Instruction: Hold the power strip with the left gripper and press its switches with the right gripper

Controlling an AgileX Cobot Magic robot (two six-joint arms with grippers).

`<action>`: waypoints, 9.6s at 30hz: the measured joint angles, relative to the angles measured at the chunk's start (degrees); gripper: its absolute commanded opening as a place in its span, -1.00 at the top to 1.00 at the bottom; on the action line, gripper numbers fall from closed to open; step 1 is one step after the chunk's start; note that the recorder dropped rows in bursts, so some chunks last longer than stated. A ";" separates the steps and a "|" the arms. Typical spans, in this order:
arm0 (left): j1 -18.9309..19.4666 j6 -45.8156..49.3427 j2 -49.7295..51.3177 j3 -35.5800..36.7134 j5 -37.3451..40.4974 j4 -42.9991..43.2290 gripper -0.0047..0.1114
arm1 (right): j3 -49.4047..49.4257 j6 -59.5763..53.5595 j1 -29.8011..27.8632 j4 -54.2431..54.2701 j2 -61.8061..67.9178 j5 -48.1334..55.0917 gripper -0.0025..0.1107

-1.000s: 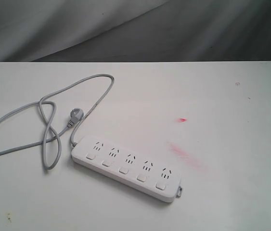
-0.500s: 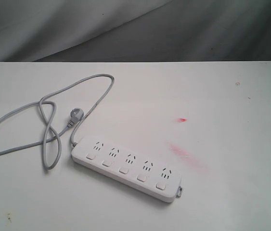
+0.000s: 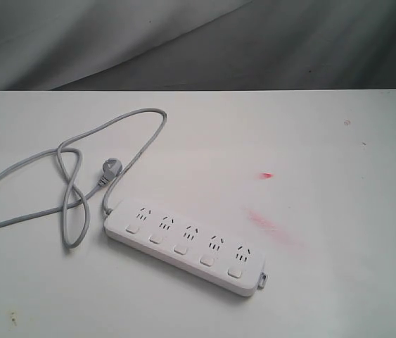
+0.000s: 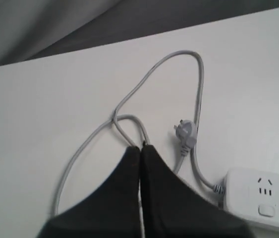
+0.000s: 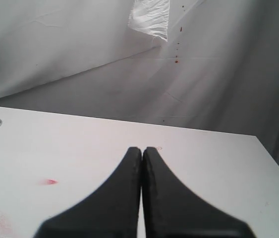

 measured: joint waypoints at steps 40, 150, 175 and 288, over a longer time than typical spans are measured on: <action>0.00 116.12 25.34 -0.89 4.38 -45.32 0.92 | 0.00 0.00 0.00 0.00 0.00 0.00 0.96; -3.12 94.57 62.96 -29.63 20.86 -42.63 -0.34 | 0.00 0.00 0.00 0.00 0.00 0.00 0.96; -3.12 94.10 62.96 -29.63 20.42 -42.63 -0.34 | 0.00 0.00 0.00 0.00 0.00 0.00 0.96; -3.12 94.10 62.96 -29.63 20.09 -42.63 -0.34 | -53.40 -102.46 29.14 80.63 91.64 23.77 0.62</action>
